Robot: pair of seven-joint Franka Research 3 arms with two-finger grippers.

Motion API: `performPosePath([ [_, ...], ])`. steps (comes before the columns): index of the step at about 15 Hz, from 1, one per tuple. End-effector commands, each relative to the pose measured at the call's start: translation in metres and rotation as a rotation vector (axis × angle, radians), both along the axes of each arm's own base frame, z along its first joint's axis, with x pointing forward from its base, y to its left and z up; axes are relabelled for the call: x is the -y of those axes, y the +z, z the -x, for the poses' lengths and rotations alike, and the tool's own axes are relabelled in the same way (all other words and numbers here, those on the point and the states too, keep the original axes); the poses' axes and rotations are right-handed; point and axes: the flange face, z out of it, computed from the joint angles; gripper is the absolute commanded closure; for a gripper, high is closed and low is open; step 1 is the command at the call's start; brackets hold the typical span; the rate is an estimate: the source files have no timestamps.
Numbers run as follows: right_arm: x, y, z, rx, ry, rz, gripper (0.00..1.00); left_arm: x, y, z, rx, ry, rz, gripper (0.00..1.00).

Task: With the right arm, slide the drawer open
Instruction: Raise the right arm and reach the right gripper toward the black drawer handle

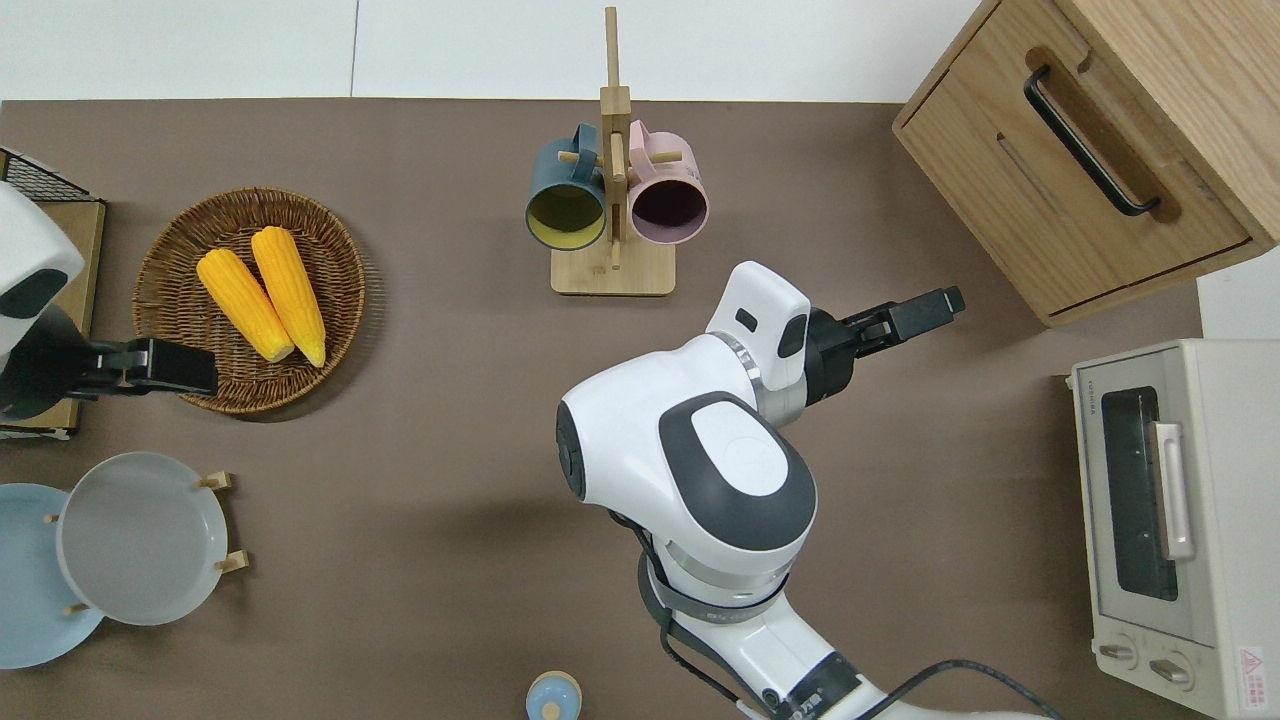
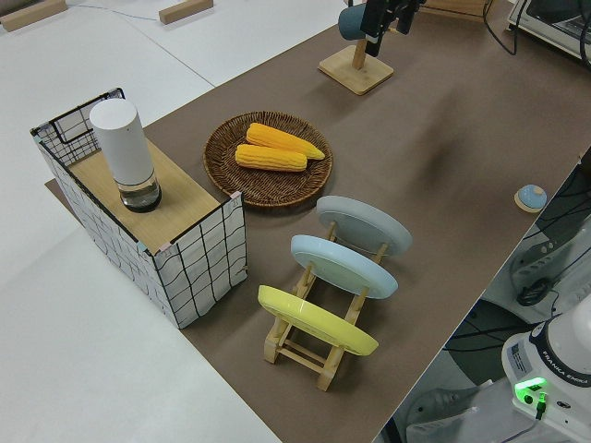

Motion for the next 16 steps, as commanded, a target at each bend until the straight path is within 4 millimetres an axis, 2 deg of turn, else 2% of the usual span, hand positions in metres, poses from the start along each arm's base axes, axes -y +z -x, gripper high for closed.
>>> performPosePath([
  [1, -0.001, -0.008, -0.009, 0.027, 0.026, 0.078, 0.015, -0.002, 0.004, 0.004, -0.003, 0.001, -0.012, 0.0],
  [4, 0.002, -0.007, -0.017, -0.036, 0.085, 0.16, 0.015, -0.002, 0.004, 0.004, -0.003, 0.001, -0.012, 0.0],
  [9, 0.006, -0.021, -0.032, -0.04, 0.139, 0.229, 0.015, -0.002, 0.004, 0.004, -0.003, 0.001, -0.012, 0.0],
  [16, 0.047, -0.024, -0.068, -0.042, 0.214, 0.319, 0.015, -0.002, 0.004, 0.004, -0.003, 0.001, -0.012, 0.0],
])
